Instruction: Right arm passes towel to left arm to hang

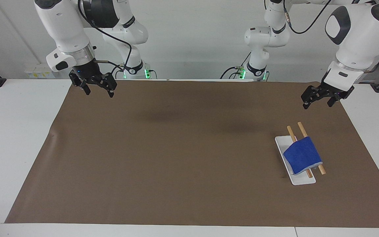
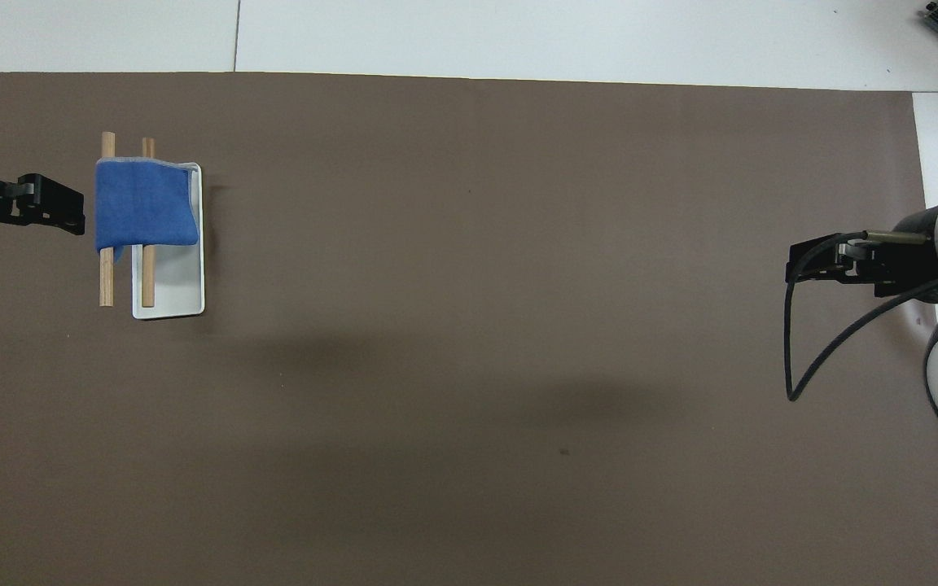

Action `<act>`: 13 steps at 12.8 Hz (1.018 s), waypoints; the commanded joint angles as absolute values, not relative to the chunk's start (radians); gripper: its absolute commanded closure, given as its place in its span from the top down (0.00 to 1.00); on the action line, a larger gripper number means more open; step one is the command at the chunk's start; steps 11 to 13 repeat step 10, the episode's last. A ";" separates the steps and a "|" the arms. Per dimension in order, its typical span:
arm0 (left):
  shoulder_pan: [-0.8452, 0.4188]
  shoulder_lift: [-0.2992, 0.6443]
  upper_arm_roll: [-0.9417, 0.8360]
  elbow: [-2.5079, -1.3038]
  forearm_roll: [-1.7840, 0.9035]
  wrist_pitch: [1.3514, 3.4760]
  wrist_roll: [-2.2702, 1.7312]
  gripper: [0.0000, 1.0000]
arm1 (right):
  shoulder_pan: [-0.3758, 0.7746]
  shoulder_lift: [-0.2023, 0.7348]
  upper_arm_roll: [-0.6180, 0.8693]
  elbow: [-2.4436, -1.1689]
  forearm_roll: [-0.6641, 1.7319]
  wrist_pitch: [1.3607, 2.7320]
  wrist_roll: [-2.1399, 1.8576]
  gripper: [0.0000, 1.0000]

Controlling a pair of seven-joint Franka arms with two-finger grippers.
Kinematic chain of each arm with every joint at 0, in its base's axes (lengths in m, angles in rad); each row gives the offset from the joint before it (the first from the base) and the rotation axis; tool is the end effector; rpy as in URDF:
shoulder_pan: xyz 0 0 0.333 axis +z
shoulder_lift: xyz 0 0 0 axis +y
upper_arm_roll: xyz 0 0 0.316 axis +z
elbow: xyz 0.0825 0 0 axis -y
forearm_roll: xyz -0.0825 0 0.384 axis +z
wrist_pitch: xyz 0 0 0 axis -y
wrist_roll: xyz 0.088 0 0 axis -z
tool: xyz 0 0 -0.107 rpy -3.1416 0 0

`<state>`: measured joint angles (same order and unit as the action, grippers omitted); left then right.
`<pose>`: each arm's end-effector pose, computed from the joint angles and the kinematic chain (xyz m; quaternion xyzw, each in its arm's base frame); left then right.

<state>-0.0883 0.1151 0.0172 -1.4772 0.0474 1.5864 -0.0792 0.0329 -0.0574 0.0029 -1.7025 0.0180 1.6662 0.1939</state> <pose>0.5901 -0.0376 0.6043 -0.9997 -0.0036 0.0011 0.0248 0.5431 0.0213 0.6019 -0.9967 0.0797 -0.0095 0.0100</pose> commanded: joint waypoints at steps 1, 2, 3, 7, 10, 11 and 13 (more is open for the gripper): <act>-0.095 0.121 0.021 -1.450 0.041 1.549 -0.066 0.98 | 0.031 -0.040 0.009 -1.658 -0.005 1.637 0.172 1.00; -0.095 0.121 0.021 -1.448 0.040 1.549 -0.066 0.98 | 0.034 -0.041 0.012 -1.658 -0.026 1.635 0.166 1.00; -0.095 0.121 0.021 -1.448 0.038 1.549 -0.066 0.98 | 0.035 -0.041 0.014 -1.658 -0.035 1.635 0.157 1.00; -0.097 0.117 0.023 -1.447 0.037 1.549 -0.064 0.98 | 0.035 -0.044 0.021 -1.664 -0.025 1.634 0.156 1.00; -0.095 0.117 0.021 -1.428 0.037 1.549 -0.064 0.98 | 0.034 -0.048 0.020 -1.672 -0.015 1.643 0.161 1.00; -0.095 0.117 0.021 -1.428 0.037 1.549 -0.064 0.98 | 0.034 -0.048 0.020 -1.672 -0.015 1.643 0.161 1.00; -0.095 0.117 0.021 -1.428 0.037 1.549 -0.064 0.98 | 0.034 -0.048 0.020 -1.672 -0.015 1.643 0.161 1.00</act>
